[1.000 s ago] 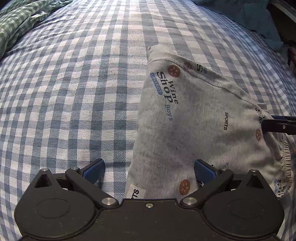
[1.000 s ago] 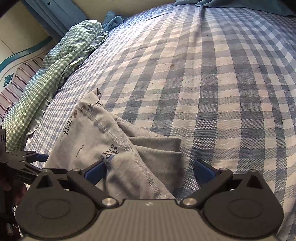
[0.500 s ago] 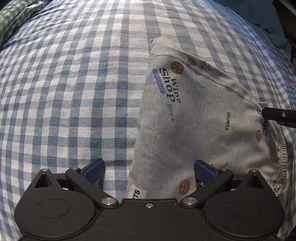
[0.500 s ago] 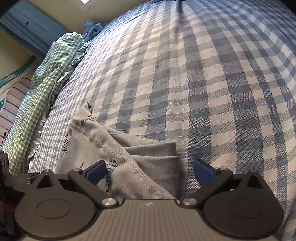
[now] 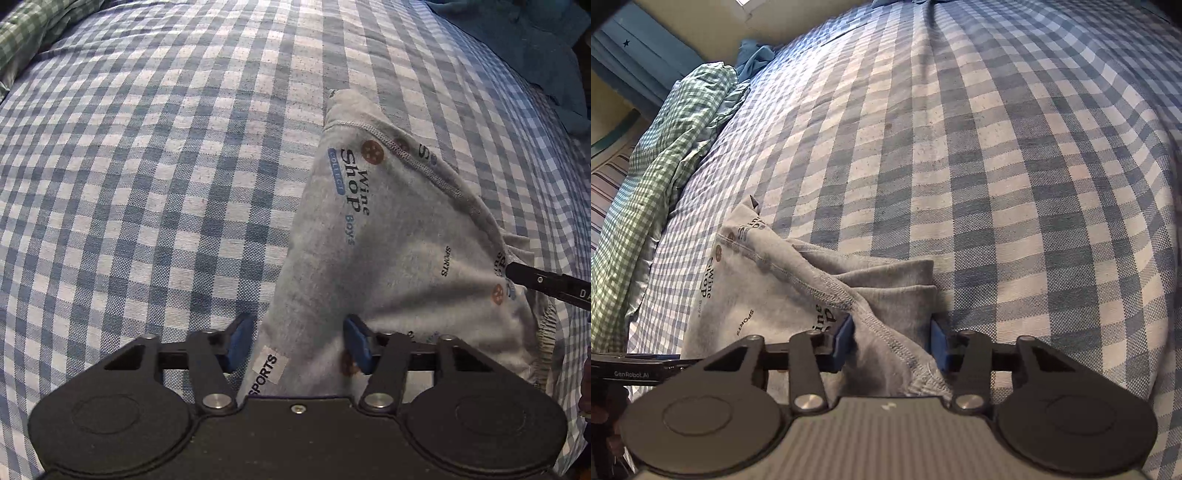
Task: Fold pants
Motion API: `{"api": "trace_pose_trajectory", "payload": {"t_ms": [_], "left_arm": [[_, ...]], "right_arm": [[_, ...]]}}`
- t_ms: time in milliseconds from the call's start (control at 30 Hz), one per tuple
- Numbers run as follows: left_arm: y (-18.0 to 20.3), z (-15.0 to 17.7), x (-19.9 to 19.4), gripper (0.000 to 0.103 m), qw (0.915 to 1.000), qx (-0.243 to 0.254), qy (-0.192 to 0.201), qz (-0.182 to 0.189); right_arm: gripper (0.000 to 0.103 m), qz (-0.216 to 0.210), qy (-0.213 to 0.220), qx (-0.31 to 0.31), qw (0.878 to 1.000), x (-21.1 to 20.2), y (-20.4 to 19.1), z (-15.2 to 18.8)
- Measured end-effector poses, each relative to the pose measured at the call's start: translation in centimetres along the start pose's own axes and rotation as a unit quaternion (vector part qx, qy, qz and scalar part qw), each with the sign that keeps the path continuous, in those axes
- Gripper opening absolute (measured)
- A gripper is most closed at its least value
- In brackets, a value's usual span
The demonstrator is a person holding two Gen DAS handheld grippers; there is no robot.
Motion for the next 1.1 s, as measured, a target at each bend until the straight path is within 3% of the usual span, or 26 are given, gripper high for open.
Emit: {"api": "trace_pose_trajectory", "payload": {"t_ms": [67, 167, 333, 633, 900, 1100], "left_arm": [[0.3, 0.4, -0.4, 0.032, 1.0, -0.002, 0.001, -0.002], [0.3, 0.5, -1.3, 0.018, 1.0, -0.005, 0.004, 0.004], [0.9, 1.3, -3.0, 0.015, 0.9995, -0.015, 0.017, 0.02], [1.7, 2.9, -6.1, 0.015, 0.9978, -0.024, 0.029, 0.055], [0.9, 5.2, -8.1, 0.014, 0.9956, -0.029, 0.019, 0.087], [-0.8, 7.5, -10.1, 0.014, 0.9937, -0.032, 0.015, 0.107]], "right_arm": [[0.035, 0.011, 0.003, -0.005, 1.0, -0.2, -0.5, 0.0], [0.027, 0.026, 0.008, -0.019, 0.999, -0.8, -1.5, 0.3], [0.022, 0.039, 0.017, -0.032, 0.999, -2.3, -3.1, 0.5], [0.02, 0.026, 0.034, -0.028, 0.999, -6.3, -5.0, 1.6], [0.019, 0.032, 0.053, -0.052, 0.997, -10.3, -8.2, 3.9], [0.019, 0.035, 0.044, -0.069, 0.996, -11.9, -11.2, 5.4]]}}
Point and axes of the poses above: each gripper's, at about its wrist camera, not at the fingertips, and x roughly the way its jaws point, y to its right, z to its underside, the point moved 4 cm from there along x, roughly the way its jaws point, and after that the axes turned 2 degrees about -y, right-handed, at the moved point
